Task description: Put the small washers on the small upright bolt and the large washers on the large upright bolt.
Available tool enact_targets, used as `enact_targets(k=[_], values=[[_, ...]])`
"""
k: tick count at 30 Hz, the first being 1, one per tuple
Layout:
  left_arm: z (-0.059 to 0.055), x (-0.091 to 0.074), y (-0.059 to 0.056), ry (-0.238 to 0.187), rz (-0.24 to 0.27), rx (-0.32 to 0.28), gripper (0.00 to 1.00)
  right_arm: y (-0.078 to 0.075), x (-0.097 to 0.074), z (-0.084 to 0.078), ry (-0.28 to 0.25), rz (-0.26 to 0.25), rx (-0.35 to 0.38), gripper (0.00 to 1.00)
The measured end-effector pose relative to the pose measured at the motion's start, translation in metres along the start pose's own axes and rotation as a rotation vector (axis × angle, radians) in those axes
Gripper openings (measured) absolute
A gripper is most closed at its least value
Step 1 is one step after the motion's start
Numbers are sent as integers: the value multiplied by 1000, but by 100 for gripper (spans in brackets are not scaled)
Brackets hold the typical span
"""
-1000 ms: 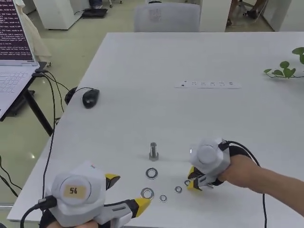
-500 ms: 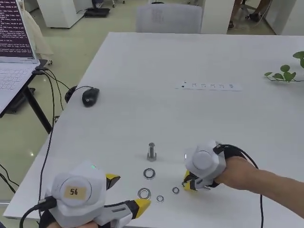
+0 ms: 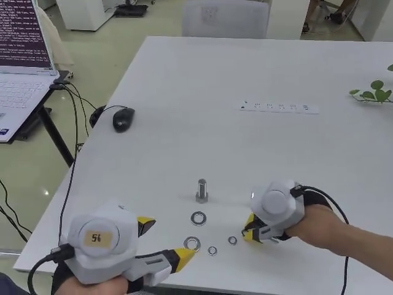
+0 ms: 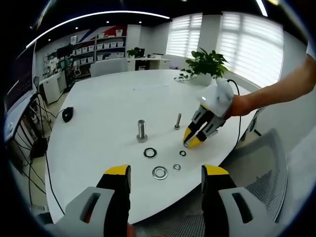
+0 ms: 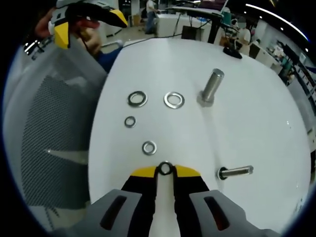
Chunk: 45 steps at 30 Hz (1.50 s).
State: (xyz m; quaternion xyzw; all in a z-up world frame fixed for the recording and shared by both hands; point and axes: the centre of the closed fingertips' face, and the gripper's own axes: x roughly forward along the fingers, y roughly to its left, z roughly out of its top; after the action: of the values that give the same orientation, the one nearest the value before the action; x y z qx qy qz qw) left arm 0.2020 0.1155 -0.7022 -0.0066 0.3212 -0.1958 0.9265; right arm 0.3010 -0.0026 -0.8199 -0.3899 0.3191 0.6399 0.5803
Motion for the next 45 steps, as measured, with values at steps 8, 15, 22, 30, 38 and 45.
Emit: enact_targets(k=[8, 15, 22, 30, 38, 45], values=[[-2, 2, -2, 8, -17, 10, 57, -8, -17, 0, -37, -46, 54, 13], [2, 3, -3, 4, -26, 19, 57, -17, -38, -3, -47, -93, 71, 13], [4, 4, -3, 1, -30, 24, 57, -42, -64, -2, -66, -160, 105, 13], [4, 3, -7, -3, -27, 22, 57, -64, -78, 7, -69, -194, 93, 13], [5, 1, -6, -7, -20, 22, 57, -79, -77, 17, -55, -188, 68, 13], [4, -2, -1, -10, -9, 16, 57, -81, -66, 14, -19, -160, 57, 13]])
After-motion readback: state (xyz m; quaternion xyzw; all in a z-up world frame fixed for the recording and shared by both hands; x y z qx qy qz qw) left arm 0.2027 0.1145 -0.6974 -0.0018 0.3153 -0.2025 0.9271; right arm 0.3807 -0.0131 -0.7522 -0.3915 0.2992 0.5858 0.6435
